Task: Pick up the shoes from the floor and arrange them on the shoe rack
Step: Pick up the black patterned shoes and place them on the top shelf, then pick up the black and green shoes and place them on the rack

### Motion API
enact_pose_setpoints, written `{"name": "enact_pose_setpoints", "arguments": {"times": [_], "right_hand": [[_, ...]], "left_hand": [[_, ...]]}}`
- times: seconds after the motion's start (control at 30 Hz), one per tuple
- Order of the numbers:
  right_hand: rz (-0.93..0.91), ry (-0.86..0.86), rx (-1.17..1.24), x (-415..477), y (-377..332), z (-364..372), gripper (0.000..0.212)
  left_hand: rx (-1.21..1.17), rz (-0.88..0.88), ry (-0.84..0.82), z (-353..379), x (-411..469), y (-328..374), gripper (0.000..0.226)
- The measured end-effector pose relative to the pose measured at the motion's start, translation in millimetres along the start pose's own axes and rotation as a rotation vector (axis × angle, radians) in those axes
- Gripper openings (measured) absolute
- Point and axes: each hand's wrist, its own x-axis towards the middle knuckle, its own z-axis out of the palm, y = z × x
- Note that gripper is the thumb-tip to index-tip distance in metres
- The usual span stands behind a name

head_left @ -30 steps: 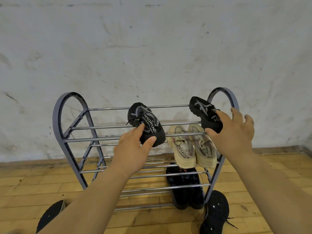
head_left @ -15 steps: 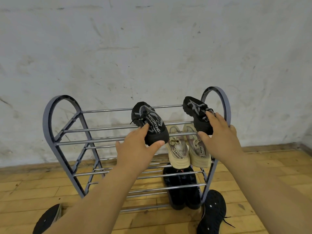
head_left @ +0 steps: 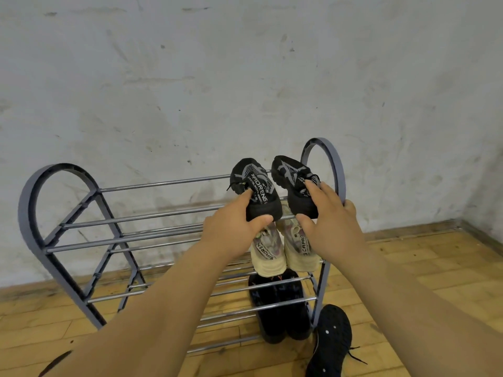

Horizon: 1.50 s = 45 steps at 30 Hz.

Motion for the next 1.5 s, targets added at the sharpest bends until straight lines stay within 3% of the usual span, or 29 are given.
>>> {"name": "enact_pose_setpoints", "arguments": {"times": [0.57, 0.83, 0.93, 1.03, 1.1, 1.2, 1.33, 1.5], "right_hand": [[0.029, -0.035, 0.030, -1.2, -8.6, -4.5, 0.068], [-0.004, -0.124, 0.106, -17.6, -4.0, -15.7, 0.081], [-0.054, -0.044, 0.181, -27.1, 6.9, -38.3, 0.064], [0.008, 0.087, 0.159, -35.7, 20.7, -63.1, 0.030], [0.078, -0.064, 0.110, -43.6, 30.6, -73.1, 0.020], [0.229, -0.525, -0.059, -56.8, 54.1, -66.7, 0.039], [0.549, -0.945, 0.038, -75.0, 94.0, -30.0, 0.065], [0.584, -0.971, 0.055, -104.8, 164.2, 43.3, 0.069]], "left_hand": [[0.080, -0.003, 0.044, 22.3, 10.9, 12.3, 0.082], [0.161, 0.022, 0.066, 27.8, 4.0, 10.2, 0.086], [0.149, 0.042, 0.128, 31.2, -18.4, 17.5, 0.088], [0.216, 0.255, 0.206, 42.1, -55.3, 21.2, 0.081], [0.337, 0.440, 0.186, 54.1, -76.3, 17.6, 0.078], [0.425, 0.524, -0.038, 77.0, -97.3, 7.7, 0.076], [0.336, 0.340, -0.332, 129.0, -111.8, -10.9, 0.077], [0.009, -0.063, -0.529, 227.5, -127.4, -37.0, 0.082]]}}
